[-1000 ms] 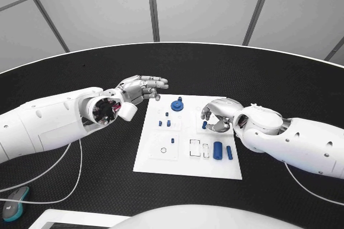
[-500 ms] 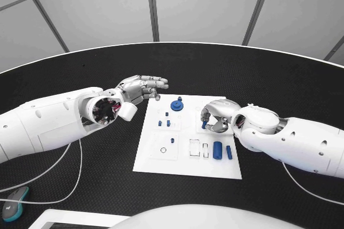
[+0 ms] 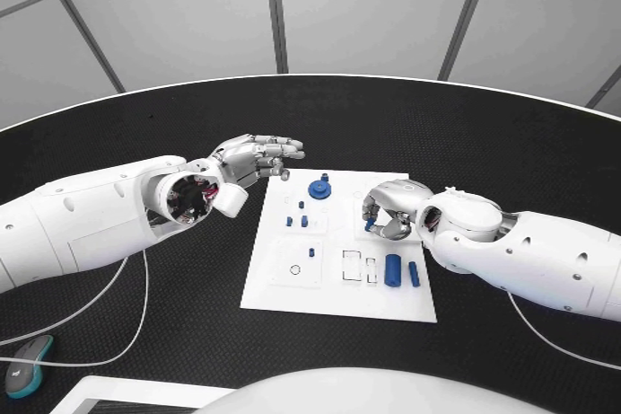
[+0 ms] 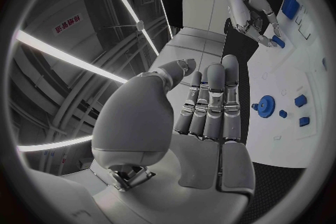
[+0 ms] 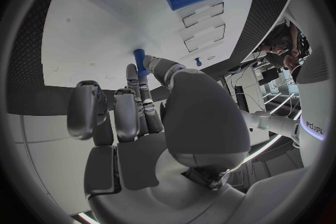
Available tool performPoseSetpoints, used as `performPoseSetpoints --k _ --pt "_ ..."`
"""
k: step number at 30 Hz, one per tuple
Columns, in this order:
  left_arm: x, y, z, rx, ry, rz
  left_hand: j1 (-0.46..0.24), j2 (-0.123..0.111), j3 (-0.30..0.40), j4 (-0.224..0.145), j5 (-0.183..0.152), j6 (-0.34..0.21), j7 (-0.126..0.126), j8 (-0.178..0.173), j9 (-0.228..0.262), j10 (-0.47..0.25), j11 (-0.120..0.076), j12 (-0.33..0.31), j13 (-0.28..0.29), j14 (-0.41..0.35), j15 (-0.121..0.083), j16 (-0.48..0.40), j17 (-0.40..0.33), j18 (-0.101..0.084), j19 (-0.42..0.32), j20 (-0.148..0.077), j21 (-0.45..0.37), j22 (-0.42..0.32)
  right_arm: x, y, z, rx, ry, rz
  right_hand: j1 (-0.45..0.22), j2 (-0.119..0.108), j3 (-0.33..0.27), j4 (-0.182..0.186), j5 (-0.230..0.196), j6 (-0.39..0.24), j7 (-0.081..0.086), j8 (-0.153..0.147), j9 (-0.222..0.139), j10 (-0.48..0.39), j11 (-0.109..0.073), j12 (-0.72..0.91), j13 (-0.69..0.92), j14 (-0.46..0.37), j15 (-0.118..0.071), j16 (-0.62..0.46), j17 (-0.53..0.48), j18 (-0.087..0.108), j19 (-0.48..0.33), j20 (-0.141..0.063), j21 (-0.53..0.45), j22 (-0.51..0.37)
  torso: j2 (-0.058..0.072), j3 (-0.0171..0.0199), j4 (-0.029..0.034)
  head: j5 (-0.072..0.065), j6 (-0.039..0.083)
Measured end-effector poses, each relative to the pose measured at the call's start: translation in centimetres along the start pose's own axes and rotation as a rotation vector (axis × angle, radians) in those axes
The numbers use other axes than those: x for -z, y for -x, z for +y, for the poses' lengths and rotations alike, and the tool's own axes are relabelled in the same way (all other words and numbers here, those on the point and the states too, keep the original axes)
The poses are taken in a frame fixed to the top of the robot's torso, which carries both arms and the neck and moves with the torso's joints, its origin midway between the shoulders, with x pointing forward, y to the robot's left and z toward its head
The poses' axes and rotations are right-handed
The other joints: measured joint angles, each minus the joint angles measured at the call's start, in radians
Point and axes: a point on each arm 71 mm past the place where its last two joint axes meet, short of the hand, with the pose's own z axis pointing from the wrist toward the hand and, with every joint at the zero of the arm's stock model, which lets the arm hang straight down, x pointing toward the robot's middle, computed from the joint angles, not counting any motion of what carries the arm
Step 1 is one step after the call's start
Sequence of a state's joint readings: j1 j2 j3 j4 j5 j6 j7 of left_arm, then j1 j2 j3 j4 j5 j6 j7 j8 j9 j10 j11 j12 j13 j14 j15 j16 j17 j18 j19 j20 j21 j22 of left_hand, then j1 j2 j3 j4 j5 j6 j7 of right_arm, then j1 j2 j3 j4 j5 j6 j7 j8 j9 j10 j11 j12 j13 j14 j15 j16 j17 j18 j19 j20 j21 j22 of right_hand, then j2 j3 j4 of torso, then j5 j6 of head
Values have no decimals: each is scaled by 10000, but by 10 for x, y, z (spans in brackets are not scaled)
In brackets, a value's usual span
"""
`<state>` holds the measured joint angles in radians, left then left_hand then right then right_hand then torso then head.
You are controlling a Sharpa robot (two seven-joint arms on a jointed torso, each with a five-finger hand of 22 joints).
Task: Assemble the parts on the task board
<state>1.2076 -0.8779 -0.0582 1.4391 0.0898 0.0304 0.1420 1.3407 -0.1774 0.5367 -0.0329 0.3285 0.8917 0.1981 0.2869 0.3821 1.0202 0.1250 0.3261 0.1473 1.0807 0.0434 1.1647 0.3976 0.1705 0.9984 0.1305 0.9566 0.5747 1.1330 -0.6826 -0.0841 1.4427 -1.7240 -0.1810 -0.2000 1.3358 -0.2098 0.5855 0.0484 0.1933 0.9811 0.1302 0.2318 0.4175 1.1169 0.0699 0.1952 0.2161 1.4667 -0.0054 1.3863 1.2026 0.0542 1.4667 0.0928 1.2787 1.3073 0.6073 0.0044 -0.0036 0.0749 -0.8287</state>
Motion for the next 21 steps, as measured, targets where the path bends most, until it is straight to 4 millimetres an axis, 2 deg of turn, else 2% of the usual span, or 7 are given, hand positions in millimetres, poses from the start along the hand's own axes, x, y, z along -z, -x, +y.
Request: performPoseSetpoints --k 5,12,15,18,21 --pt "0 0 0 0 1 -1 0 0 0 0 0 0 0 0 0 0 0 0 0 0 0 0 0 0 0 0 0 0 0 -1 0 -2 -17 3 54 54 36 19 0 98 -26 66 39 154 -62 41 0 -5 -5 0 0 0 0 0 79 0 0 0 2 1 -10" --pt "0 0 0 0 3 2 0 0 0 0 0 0 0 0 0 -36 36 0 -11 0 0 0 1 -1 0 0 0 -10 -1 -1 1 -39 12 -79 159 249 84 -33 -6 511 -122 270 130 691 -181 197 72 -14 -168 0 -25 -1 -14 -130 320 0 -1 2 -1 2 -27" --pt "0 0 0 0 3 3 0 0 0 0 0 0 0 0 0 -36 36 0 -11 0 0 0 1 -1 0 0 0 -10 0 -1 2 -85 70 -230 182 321 110 -144 -69 725 -188 394 163 918 -272 231 110 0 -253 0 -54 0 -15 -198 419 0 -1 3 -2 2 -28" --pt "0 0 0 -1 5 2 0 0 0 0 0 0 0 0 0 -36 36 0 -11 0 0 0 1 0 0 0 0 -10 0 0 3 -136 104 -417 238 403 207 -242 -106 752 -184 509 163 1129 -308 226 165 -5 -259 0 -50 0 18 -233 467 2 -2 5 -3 2 -29" --pt "-1 0 0 -1 6 0 0 0 0 0 0 0 0 0 0 -36 36 -1 -11 0 0 0 1 0 0 0 0 -10 1 1 3 -181 116 -588 299 466 296 -332 -143 752 -185 510 163 1181 -288 215 191 -35 -288 0 -40 1 -18 -269 476 8 -4 6 -5 -3 -29"
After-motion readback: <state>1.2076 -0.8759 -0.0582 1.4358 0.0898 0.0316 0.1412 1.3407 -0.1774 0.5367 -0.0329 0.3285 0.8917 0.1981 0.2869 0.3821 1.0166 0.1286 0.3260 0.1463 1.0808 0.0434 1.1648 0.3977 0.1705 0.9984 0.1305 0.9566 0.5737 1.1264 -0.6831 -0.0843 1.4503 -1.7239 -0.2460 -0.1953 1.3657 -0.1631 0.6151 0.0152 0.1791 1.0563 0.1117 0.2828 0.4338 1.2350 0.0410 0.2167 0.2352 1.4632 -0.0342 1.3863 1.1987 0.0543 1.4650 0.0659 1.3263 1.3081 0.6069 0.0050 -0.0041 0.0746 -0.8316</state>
